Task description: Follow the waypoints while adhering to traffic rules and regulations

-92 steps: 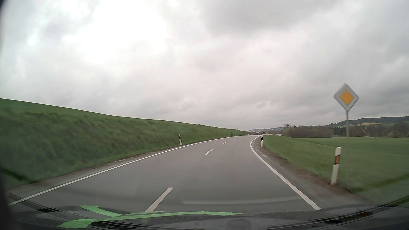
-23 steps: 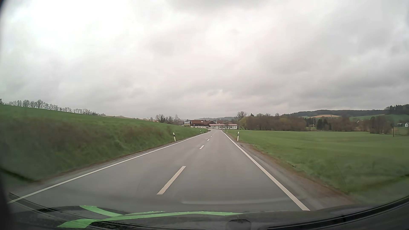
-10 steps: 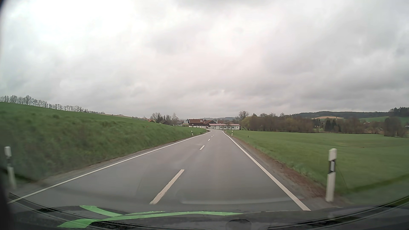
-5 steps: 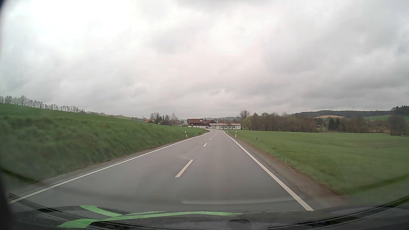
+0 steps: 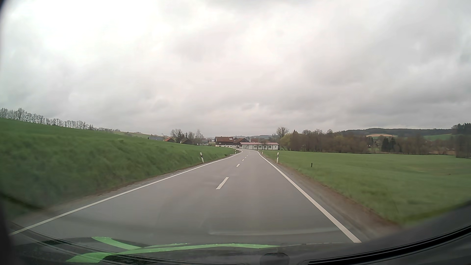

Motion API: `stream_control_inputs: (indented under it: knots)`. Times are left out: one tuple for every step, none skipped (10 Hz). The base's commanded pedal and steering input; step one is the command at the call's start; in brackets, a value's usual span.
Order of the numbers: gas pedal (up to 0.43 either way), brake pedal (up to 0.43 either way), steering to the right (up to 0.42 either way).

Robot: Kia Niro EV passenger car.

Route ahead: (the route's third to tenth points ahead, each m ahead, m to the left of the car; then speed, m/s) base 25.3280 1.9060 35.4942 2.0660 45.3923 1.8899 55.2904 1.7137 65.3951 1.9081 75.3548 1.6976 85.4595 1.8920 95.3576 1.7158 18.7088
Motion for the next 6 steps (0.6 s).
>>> stream_control_inputs:
  knots:
    - [0.020, 0.000, 0.001]
    - [0.059, 0.000, 0.000]
    - [0.067, 0.000, 0.000]
    - [0.079, 0.000, 0.000]
    - [0.079, 0.000, 0.000]
    - [0.079, 0.000, 0.000]
